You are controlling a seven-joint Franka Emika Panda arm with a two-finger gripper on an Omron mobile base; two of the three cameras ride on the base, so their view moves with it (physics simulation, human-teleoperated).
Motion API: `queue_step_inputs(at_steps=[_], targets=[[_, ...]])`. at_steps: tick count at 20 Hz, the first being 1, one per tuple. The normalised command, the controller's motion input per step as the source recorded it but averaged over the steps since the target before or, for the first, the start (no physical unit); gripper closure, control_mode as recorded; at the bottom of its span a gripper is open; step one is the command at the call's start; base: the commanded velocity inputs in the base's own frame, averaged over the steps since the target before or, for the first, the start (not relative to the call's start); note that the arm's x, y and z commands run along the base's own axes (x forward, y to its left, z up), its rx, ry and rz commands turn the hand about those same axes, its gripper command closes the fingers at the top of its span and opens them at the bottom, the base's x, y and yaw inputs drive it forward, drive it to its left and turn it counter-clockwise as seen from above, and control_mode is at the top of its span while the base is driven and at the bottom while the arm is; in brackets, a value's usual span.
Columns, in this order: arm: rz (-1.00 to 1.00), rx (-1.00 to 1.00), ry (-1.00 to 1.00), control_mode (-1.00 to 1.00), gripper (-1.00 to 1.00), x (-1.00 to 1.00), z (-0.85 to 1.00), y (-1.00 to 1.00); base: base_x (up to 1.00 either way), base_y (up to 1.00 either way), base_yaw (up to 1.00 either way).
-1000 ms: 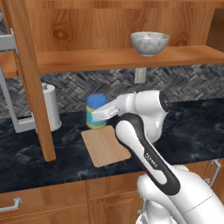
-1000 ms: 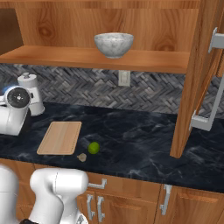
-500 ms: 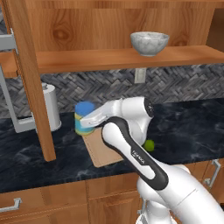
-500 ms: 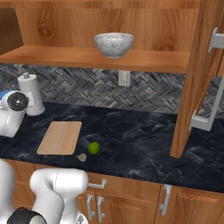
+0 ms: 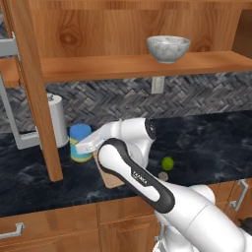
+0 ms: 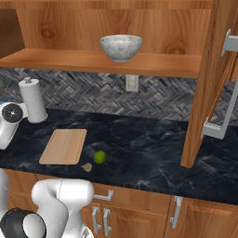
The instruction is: Open the cabinet. Place the bowl and condiment on the counter. Then place the lime and garlic on the cutting board.
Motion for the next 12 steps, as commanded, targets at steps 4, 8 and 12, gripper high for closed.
queue_step_inputs(at_steps=[4,8,12], targets=[[0.06,0.0,0.02,-1.0,1.0,0.0,-0.27,0.29,0.0,0.0,0.0],[0.07,0.0,0.0,-1.0,1.0,0.0,-0.32,0.19,0.0,0.0,0.0],[0.08,0.0,0.0,-1.0,1.0,0.0,-0.33,0.11,0.0,0.0,0.0]])
